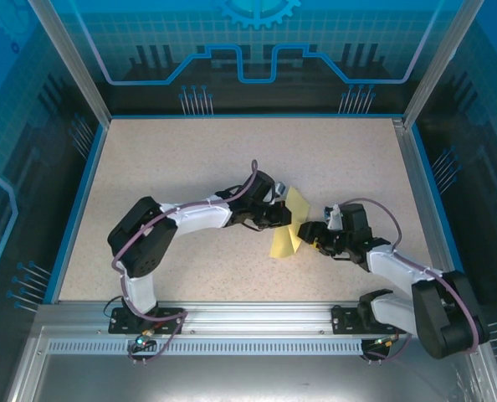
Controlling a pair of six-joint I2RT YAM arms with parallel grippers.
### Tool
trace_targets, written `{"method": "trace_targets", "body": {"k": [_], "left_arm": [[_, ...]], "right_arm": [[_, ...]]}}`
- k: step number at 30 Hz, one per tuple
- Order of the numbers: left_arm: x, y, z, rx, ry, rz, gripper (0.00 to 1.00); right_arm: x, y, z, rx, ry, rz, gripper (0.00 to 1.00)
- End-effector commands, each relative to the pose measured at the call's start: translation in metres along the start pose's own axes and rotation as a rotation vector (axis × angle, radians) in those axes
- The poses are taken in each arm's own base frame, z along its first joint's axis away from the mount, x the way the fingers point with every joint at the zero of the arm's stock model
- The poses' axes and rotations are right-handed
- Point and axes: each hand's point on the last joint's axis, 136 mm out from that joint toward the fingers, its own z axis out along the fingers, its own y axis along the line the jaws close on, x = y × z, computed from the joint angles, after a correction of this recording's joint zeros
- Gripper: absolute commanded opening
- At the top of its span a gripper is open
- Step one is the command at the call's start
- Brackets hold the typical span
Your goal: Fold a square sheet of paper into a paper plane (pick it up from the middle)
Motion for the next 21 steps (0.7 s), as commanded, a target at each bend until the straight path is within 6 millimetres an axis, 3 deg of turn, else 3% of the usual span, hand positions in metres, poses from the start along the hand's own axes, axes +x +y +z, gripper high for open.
{"method": "trace_targets", "body": {"k": [1, 5, 11, 21], "left_arm": [[-0.003, -0.025, -0.02, 0.081, -0.01, -0.007, 0.09], [-0.008, -0.036, -0.026, 0.107, -0.024, -0.007, 0.09], [-0.013, -0.036, -0.023, 0.141, -0.041, -0.047, 0.1], [-0.028, -0.048, -0.044, 0.19, -0.1, -0.061, 0.1]], "right_arm": [[-0.009, 0.009, -0.006, -0.075, -0.05, 0.083, 0.61], [-0.018, 0.031, -0.011, -0.18, -0.086, 0.108, 0.62], [-0.026, 0.053, -0.011, -0.277, -0.07, 0.134, 0.62], [-0.03, 0.068, -0.02, -0.325, -0.083, 0.161, 0.64]]}}
